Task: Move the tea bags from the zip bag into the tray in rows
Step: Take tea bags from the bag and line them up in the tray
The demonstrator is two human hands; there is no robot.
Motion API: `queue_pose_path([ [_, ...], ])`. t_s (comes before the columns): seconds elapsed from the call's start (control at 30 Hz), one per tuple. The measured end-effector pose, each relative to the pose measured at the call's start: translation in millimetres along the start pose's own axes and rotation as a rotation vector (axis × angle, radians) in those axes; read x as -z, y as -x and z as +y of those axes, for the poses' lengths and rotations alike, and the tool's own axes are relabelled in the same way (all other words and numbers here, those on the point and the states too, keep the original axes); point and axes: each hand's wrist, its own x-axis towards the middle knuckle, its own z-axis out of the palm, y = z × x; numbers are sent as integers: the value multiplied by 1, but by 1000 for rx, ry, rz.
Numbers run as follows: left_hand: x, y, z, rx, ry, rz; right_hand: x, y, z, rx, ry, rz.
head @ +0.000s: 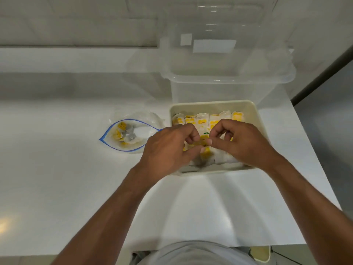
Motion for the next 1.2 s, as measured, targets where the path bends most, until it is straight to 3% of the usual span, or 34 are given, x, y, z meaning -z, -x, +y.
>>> queue_pose_path([
  [0.2,23,28,-50,-6,56,108,-49,-5,-44,-43,-83,2],
  [0.47,36,41,-115,87,-62,12,-107,-23,-93,-50,-45,48],
  [0.67,43,34,-145,230,-207,34,-159,-56,-101,-109,-86,102],
  [0.97,48,-1,-162,247,-395,7,-196,-104,-90,-175,389,-20],
  [1.2,33,-25,-164,227,-646,-62,-204,-109,-85,-253,499,-9],
])
